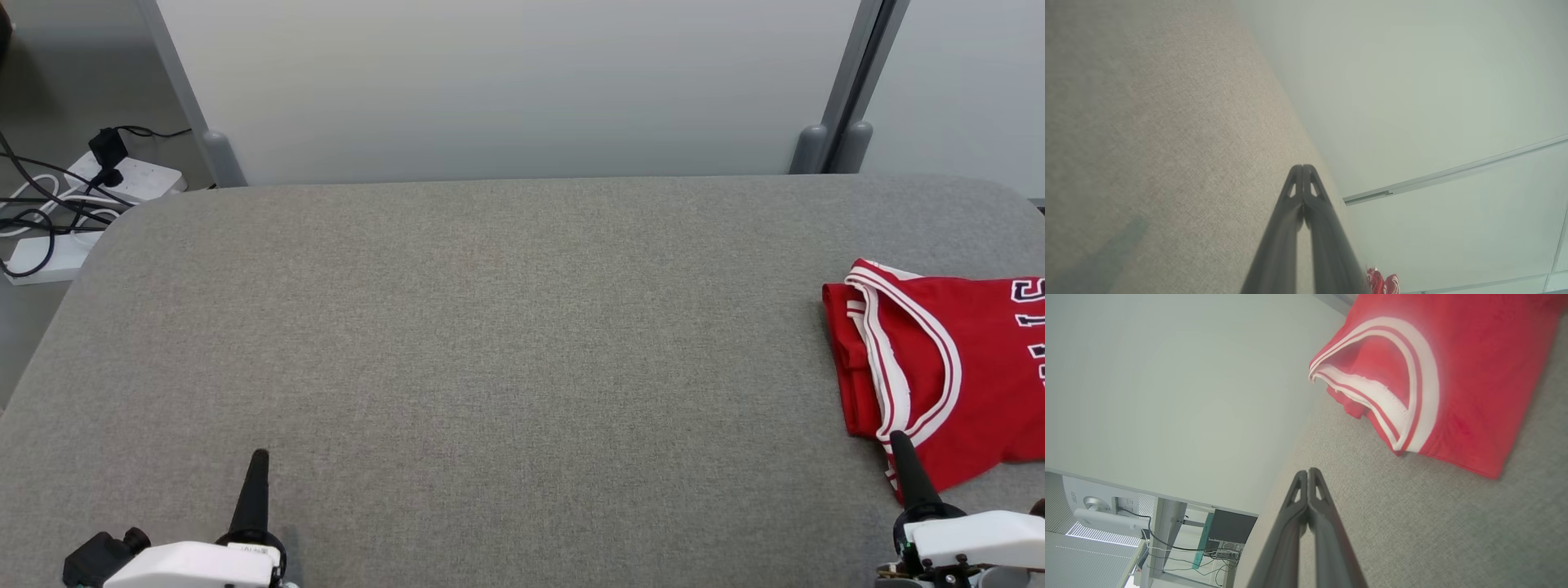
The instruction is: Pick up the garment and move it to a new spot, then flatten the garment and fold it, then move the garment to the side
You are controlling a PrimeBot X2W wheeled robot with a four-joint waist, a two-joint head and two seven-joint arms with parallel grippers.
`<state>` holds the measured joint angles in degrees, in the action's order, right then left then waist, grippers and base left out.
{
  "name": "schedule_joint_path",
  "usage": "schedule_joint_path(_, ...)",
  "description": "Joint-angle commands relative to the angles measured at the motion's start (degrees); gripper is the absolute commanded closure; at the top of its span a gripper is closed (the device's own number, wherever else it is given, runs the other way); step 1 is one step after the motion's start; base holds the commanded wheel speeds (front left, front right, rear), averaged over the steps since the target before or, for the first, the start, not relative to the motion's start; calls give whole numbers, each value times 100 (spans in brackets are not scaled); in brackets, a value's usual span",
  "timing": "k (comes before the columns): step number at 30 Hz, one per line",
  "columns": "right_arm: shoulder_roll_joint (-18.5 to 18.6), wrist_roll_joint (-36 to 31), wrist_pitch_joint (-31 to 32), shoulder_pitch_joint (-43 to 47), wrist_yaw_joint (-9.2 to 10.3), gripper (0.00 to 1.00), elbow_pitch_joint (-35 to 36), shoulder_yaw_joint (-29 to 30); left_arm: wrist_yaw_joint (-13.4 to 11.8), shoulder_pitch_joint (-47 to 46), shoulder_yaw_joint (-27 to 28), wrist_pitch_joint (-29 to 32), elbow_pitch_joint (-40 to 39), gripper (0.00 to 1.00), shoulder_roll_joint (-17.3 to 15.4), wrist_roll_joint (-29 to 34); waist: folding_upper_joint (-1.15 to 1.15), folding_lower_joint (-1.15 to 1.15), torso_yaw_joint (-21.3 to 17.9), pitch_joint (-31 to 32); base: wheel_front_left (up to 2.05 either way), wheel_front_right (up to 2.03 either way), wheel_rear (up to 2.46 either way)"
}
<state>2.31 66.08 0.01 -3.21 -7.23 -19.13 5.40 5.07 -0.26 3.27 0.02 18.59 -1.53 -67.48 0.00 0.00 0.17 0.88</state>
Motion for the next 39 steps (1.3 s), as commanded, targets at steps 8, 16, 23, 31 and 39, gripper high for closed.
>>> schedule_joint_path(8, 64, 676, 175, -270, -20, 100, 274, -6, 114, -393, 192, 160, -255, 100, -115, -625, 0, 0, -4, -24, 0, 0, 0)
schedule_joint_path(16, 62, 1210, 306, -277, -21, 100, 340, 27, 149, -448, 229, 295, -310, 100, -120, -1134, 0, 0, -7, -47, 0, 0, 0)
schedule_joint_path(23, 60, 1678, 421, -284, -23, 100, 397, 56, 180, -497, 262, 413, -358, 100, -125, -1581, 0, 0, -10, -66, 0, 0, 0)
schedule_joint_path(31, 58, 2145, 536, -291, -24, 100, 454, 85, 211, -545, 294, 531, -405, 100, -130, -2027, 0, 0, -14, -86, 0, 0, 0)
schedule_joint_path(39, 57, 2607, 650, -297, -25, 100, 511, 114, 242, -594, 326, 648, -453, 100, -134, -2468, 0, 0, -17, -106, 0, 0, 0)
